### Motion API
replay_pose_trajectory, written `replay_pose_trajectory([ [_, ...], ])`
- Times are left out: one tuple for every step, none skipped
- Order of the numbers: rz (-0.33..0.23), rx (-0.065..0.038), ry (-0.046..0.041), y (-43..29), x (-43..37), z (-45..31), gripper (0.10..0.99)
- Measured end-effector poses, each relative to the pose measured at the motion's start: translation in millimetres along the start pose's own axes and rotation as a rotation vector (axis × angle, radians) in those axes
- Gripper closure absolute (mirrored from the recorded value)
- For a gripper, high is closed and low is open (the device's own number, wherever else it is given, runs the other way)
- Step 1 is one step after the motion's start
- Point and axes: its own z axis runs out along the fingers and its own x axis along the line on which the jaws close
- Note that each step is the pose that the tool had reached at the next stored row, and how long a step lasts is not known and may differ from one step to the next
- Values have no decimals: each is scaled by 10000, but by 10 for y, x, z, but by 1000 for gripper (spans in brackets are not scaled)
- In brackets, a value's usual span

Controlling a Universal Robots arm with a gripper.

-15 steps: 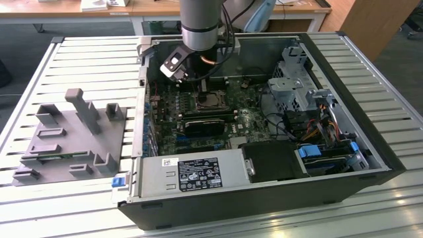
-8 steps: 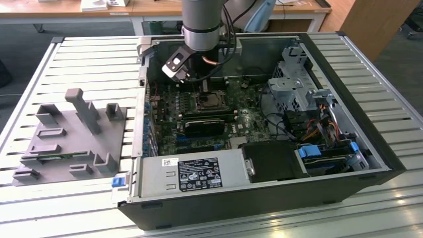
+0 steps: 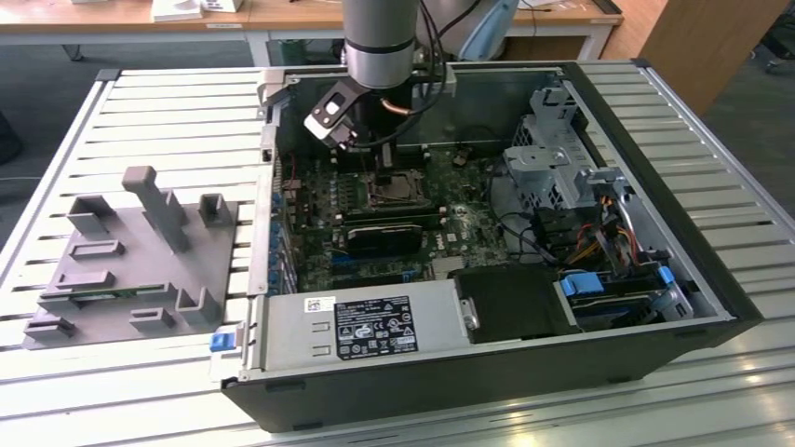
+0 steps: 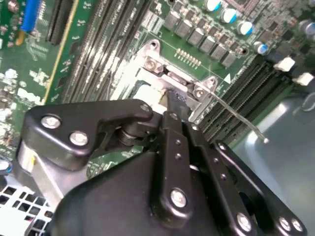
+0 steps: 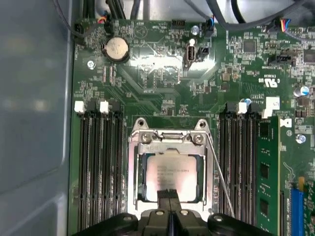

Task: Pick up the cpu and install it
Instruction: 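Close the cpu cover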

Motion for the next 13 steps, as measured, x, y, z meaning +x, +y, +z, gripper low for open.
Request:
replay_pose_trajectory([
  [0,1,-1,7,0,0,980],
  [1,2,-2,22,0,0,980],
  [2,2,-3,47,0,1,980],
  [1,2,-3,61,-1,2,980],
  [1,3,-4,72,-1,2,980],
  [1,2,-3,84,-1,3,980],
  [1,2,-2,97,0,4,980],
  [2,2,-3,111,-1,4,980],
  [2,2,-2,122,-1,5,980],
  [1,2,-3,132,-1,5,980],
  [1,2,-2,144,-1,6,980],
  [1,3,-3,156,-1,6,980],
  [1,4,-3,166,-1,7,980],
])
